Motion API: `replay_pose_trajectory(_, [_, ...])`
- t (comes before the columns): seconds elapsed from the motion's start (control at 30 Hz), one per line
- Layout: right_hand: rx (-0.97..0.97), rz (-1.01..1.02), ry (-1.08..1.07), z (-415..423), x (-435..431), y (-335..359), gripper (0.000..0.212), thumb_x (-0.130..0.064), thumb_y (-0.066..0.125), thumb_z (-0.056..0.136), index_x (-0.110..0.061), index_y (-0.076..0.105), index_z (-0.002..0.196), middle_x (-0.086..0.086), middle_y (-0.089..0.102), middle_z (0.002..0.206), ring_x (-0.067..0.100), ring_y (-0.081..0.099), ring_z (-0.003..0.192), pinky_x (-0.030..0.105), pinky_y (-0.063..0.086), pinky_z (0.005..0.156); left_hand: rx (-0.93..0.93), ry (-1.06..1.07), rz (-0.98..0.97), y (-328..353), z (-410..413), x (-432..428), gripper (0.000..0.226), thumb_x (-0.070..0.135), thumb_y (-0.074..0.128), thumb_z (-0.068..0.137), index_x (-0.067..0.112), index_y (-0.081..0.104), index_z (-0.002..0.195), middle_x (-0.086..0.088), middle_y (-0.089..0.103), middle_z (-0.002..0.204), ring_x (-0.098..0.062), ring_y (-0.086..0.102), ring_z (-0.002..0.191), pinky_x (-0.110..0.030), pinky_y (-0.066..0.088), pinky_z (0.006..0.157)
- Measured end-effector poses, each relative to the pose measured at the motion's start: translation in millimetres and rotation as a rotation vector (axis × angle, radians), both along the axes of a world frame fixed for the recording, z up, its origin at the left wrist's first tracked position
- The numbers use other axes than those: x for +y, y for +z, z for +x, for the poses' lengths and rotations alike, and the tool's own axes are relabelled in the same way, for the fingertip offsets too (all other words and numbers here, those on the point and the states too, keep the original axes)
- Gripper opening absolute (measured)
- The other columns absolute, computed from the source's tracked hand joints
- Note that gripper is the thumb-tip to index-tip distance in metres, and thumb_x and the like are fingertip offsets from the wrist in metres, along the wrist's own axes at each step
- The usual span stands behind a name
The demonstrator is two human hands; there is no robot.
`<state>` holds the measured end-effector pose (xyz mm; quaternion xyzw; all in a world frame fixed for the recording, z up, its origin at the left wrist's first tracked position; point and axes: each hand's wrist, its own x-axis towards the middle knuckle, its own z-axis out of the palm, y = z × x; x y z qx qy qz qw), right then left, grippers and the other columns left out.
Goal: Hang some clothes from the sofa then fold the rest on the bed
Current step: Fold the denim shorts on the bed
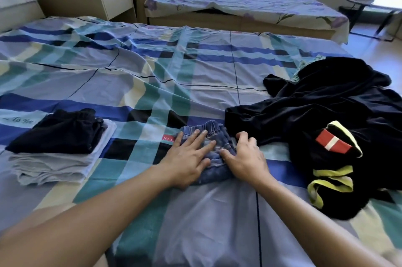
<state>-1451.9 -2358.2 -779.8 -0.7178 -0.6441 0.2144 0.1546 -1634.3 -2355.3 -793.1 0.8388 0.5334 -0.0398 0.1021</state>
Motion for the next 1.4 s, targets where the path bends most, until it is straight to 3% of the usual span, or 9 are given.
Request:
replay_pose_trajectory(0.2, [0.476, -0.143, -0.096, 6.0, 18.6, 2.0, 0.084, -0.043, 0.085, 0.075, -0.016, 0.038, 0.14, 0.006, 0.062, 0.124, 0.026, 0.062, 0.115, 0.041, 0.05, 0.103, -0.277, 0.37, 0.048, 10.5, -1.2, -8.8, 0.089, 0.059, 0.053, 0.093, 0.028, 0.005, 0.161, -0.002, -0.008, 0.168, -0.026, -0.007, 0.155, -0.05, 0.008, 0.124])
replay_pose_trajectory(0.33, [0.875, -0.25, -0.096, -8.5, 20.4, 2.7, 0.067, -0.014, 0.084, 0.075, -0.004, 0.05, 0.132, 0.016, 0.071, 0.113, 0.029, 0.073, 0.092, 0.039, 0.063, 0.076, -0.612, 0.796, -0.199, 26.1, -12.8, -24.4, 0.117, 0.059, 0.073, 0.08, 0.006, 0.005, 0.157, -0.02, 0.023, 0.158, -0.035, 0.027, 0.146, -0.04, 0.028, 0.119])
replay_pose_trajectory(0.5, [1.253, -0.143, 0.016, -29.3, 2.5, 47.2, 0.057, -0.002, 0.064, 0.09, -0.018, 0.046, 0.141, 0.013, 0.071, 0.117, 0.021, 0.075, 0.076, 0.031, 0.059, 0.054, -1.228, 0.93, -0.828, 54.1, -59.7, -18.0, 0.064, 0.059, 0.081, 0.067, 0.014, 0.071, 0.11, -0.009, 0.073, 0.109, -0.027, 0.07, 0.1, -0.041, 0.054, 0.097])
replay_pose_trajectory(0.7, [1.431, -0.168, 0.225, -74.7, -15.1, 77.3, 0.072, -0.012, 0.063, 0.083, -0.033, 0.041, 0.148, 0.012, 0.068, 0.128, 0.032, 0.073, 0.098, 0.053, 0.061, 0.068, -1.324, 0.802, -1.024, 93.5, -123.7, -26.7, 0.053, 0.067, 0.065, 0.079, 0.02, 0.069, 0.102, -0.011, 0.07, 0.104, -0.029, 0.065, 0.091, -0.046, 0.051, 0.093])
replay_pose_trajectory(0.8, [1.476, -0.159, 0.292, -112.1, -12.4, 81.9, 0.079, -0.007, 0.061, 0.08, -0.027, 0.037, 0.152, 0.013, 0.067, 0.13, 0.026, 0.074, 0.097, 0.038, 0.061, 0.068, -1.476, 0.796, -0.866, 111.3, -160.7, -34.7, 0.04, 0.045, 0.07, 0.082, 0.013, 0.069, 0.106, -0.011, 0.07, 0.101, -0.025, 0.067, 0.083, -0.039, 0.055, 0.086])
replay_pose_trajectory(0.9, [1.441, -0.155, 0.356, -157.9, -6.0, 87.0, 0.088, 0.002, 0.063, 0.08, -0.033, 0.03, 0.154, 0.015, 0.064, 0.129, 0.027, 0.073, 0.1, 0.036, 0.062, 0.071, -1.577, 0.843, -0.343, 132.2, -200.7, -36.3, 0.014, 0.014, 0.068, 0.089, 0.011, 0.061, 0.101, -0.013, 0.067, 0.087, -0.021, 0.066, 0.063, -0.03, 0.057, 0.06])
replay_pose_trajectory(1.0, [1.307, -0.105, 0.379, -213.5, 2.7, 96.7, 0.09, -0.022, 0.074, 0.088, -0.049, 0.02, 0.154, 0.004, 0.058, 0.136, 0.027, 0.066, 0.118, 0.05, 0.058, 0.092, -1.547, 0.862, 0.098, 153.3, -250.3, -36.1, 0.043, -0.002, 0.072, 0.084, 0.012, 0.052, 0.12, -0.014, 0.068, 0.1, -0.02, 0.068, 0.074, -0.031, 0.059, 0.066])
replay_pose_trajectory(1.07, [1.19, -0.059, 0.364, -247.9, 9.3, 99.8, 0.096, -0.054, 0.076, 0.076, -0.056, 0.017, 0.151, 0.002, 0.04, 0.157, 0.027, 0.055, 0.132, 0.059, 0.049, 0.103, -1.434, 0.819, 0.169, 159.5, -280.8, -33.4, 0.042, -0.005, 0.072, 0.084, 0.01, 0.055, 0.12, -0.013, 0.067, 0.109, -0.02, 0.068, 0.087, -0.029, 0.059, 0.076])
replay_pose_trajectory(1.4, [0.211, 0.082, 0.33, -302.2, 21.3, 38.5, 0.094, -0.047, 0.059, 0.096, -0.021, -0.005, 0.159, 0.017, 0.042, 0.146, 0.037, 0.047, 0.13, 0.047, 0.043, 0.104, -0.459, 0.695, 0.452, 64.8, -325.8, -26.7, 0.035, 0.016, 0.063, 0.096, 0.014, 0.062, 0.131, -0.011, 0.055, 0.135, -0.027, 0.052, 0.125, -0.029, 0.038, 0.103])
